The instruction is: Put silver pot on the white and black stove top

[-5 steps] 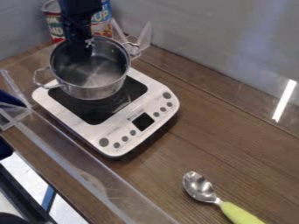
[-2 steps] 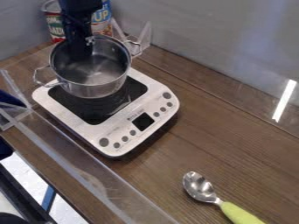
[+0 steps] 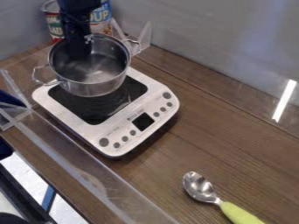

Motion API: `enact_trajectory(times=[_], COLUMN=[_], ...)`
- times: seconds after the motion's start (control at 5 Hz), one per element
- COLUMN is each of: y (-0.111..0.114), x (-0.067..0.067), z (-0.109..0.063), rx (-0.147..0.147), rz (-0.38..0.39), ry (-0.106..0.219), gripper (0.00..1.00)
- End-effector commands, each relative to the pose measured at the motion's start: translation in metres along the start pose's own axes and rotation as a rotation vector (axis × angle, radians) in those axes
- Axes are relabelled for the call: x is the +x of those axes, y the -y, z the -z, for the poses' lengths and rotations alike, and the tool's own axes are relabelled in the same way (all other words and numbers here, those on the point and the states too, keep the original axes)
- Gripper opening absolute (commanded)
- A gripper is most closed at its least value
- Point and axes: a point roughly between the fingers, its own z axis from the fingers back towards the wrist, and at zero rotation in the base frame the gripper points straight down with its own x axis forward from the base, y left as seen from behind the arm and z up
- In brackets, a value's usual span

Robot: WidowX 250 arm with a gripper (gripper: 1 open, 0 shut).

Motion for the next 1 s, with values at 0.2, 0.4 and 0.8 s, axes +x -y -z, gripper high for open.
enact_trajectory(times=[0.2,0.4,0.8], y=[-0.0065,-0.0065,-0.0063], x=[0.0017,0.0015,0.0008], z=[-0.0222,-0.0230,-0.0230], rx=[0.049,0.044,0.038], rz=[-0.024,-0.026,-0.026], ry=[0.052,0.053,0.056], gripper=[0.00,0.00,0.00])
